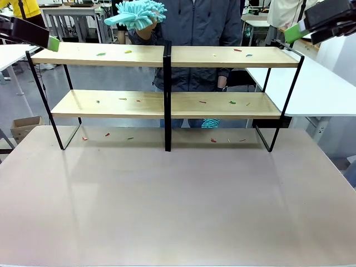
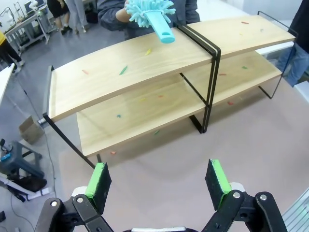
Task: Clean the shelves.
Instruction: Pick up the Duster when the human hands it over.
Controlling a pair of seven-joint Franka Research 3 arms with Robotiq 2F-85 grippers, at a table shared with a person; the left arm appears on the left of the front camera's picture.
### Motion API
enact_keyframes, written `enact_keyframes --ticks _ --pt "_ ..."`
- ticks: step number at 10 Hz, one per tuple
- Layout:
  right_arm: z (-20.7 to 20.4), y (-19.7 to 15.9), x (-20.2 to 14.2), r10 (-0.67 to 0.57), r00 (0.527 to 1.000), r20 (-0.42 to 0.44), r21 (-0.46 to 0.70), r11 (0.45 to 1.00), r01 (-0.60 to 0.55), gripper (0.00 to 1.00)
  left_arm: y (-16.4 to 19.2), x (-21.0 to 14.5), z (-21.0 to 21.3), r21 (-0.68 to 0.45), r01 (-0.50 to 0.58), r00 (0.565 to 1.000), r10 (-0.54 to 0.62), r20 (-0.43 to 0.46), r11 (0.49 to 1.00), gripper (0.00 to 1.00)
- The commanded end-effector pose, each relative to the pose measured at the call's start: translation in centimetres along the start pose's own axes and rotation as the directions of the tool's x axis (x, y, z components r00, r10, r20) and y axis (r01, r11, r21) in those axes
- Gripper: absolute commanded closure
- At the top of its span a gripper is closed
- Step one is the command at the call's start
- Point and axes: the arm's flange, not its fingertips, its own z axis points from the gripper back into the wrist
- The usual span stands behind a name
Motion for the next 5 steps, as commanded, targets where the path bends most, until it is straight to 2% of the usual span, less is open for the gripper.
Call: enact_keyframes --ticks 1,5 --pt "-0.77 0.34 -0.16 0.019 1.0 0.011 0.001 1.0 -0.019 0.0 0.1 -1.32 -0.41 -0.009 0.0 1.0 0.0 -0.01 1.0 0.0" --pt "-1.13 1.09 0.22 0.036 0.999 0.008 -0.01 0.999 -0.036 0.0 -0.15 -1.45 -0.69 -0.011 0.0 0.999 -0.001 -0.032 1.0 0.0"
